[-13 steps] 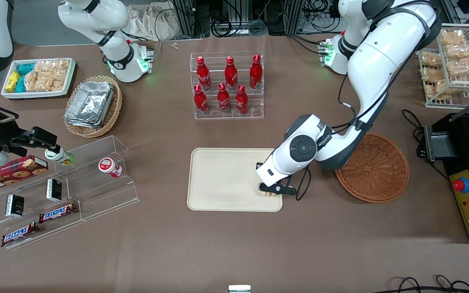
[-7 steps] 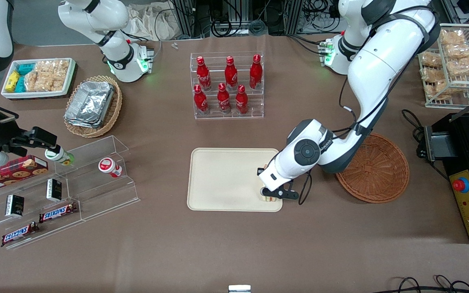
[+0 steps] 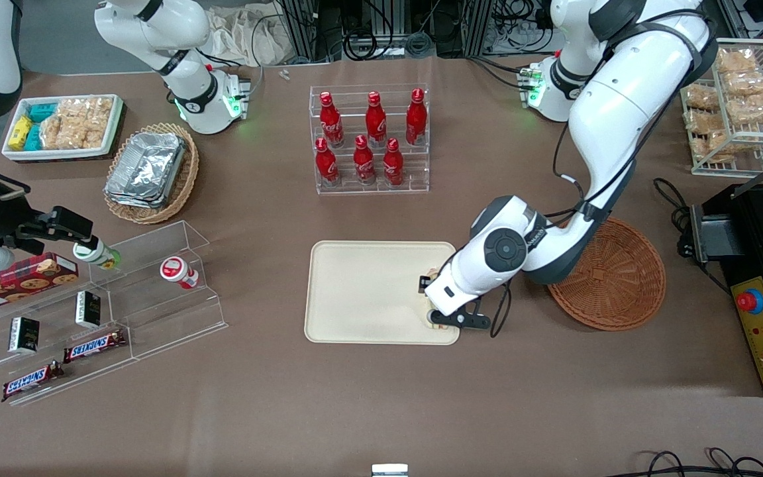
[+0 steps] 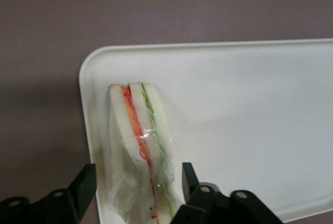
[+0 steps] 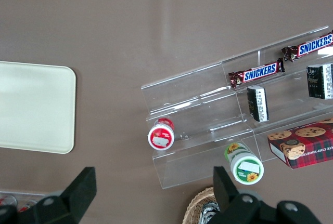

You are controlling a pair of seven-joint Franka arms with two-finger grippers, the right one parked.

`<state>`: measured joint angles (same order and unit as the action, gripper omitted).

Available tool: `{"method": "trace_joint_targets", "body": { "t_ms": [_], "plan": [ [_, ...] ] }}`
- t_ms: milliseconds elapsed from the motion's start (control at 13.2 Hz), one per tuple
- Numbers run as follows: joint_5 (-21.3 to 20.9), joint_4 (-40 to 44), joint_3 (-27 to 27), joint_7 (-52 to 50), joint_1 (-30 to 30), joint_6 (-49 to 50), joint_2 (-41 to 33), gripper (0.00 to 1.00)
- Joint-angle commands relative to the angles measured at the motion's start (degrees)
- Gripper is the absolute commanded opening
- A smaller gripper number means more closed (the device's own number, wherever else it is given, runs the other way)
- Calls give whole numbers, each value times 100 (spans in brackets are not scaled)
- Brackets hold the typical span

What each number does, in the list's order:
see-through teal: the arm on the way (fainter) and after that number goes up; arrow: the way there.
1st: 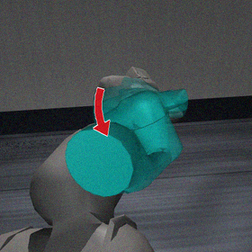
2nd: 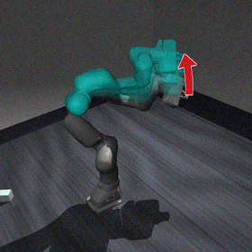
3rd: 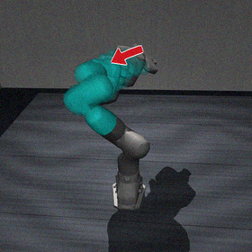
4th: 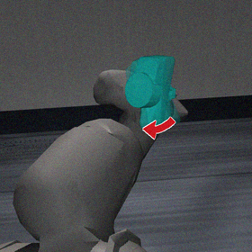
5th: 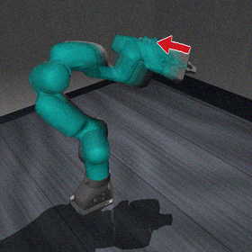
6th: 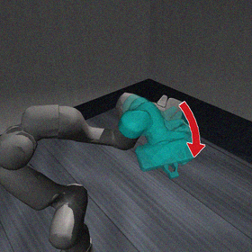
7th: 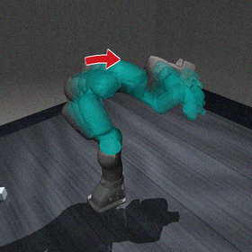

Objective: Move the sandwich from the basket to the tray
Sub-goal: 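Open the left gripper and release the sandwich on the tray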

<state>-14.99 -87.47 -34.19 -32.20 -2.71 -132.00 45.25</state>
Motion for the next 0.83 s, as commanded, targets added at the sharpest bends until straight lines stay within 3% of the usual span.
{"method": "trace_joint_targets", "body": {
  "t_ms": [0, 528, 755],
  "plan": [
    [-119, 99, -18, -67, 200, 112, -427, 99],
    [-22, 64, -79, 64, 1386, 2228, -1772, 99],
    [100, 11, -70, 486, 1597, 2836, -2326, 99]
  ]
}}
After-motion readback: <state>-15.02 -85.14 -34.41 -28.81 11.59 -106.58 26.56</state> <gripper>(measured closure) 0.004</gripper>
